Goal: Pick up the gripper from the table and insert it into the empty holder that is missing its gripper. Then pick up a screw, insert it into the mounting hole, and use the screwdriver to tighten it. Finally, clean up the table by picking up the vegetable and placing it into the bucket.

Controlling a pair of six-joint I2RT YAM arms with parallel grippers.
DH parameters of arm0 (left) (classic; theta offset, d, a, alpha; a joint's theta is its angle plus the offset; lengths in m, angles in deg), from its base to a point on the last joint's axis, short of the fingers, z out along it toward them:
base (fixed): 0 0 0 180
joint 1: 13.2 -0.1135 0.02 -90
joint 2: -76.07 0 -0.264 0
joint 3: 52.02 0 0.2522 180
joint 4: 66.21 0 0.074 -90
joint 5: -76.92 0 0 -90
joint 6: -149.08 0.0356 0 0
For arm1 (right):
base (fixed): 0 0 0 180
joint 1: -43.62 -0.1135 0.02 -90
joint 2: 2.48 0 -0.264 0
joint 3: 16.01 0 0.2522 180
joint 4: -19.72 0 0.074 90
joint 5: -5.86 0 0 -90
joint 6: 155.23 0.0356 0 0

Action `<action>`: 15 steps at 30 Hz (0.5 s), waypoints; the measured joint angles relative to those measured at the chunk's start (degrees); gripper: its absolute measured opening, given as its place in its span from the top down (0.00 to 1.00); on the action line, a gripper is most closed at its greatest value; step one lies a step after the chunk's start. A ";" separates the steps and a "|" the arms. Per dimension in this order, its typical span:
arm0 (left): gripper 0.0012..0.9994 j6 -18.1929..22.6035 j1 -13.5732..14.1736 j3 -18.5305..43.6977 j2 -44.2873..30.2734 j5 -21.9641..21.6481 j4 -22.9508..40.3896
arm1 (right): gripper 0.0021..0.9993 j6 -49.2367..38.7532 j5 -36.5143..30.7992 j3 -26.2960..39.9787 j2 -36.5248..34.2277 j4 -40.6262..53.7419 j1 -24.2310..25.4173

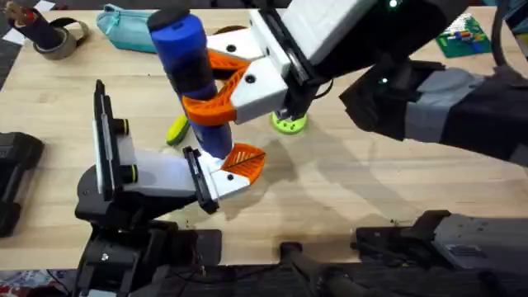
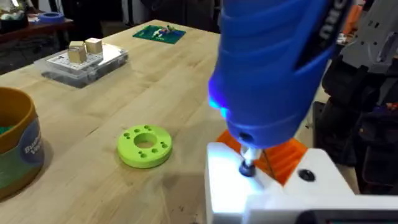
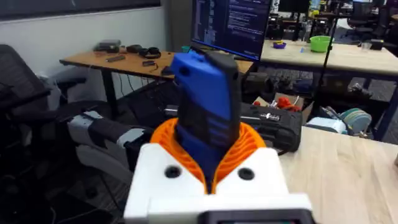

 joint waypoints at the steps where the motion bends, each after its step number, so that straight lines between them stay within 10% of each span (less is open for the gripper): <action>1: 1.00 0.00 0.00 0.00 0.00 0.00 0.00 | 0.98 0.00 -0.01 0.00 0.00 0.00 0.00; 15: 1.00 0.00 0.00 0.00 -0.01 0.02 0.01 | 0.98 -0.07 -0.02 0.00 0.00 0.47 -0.48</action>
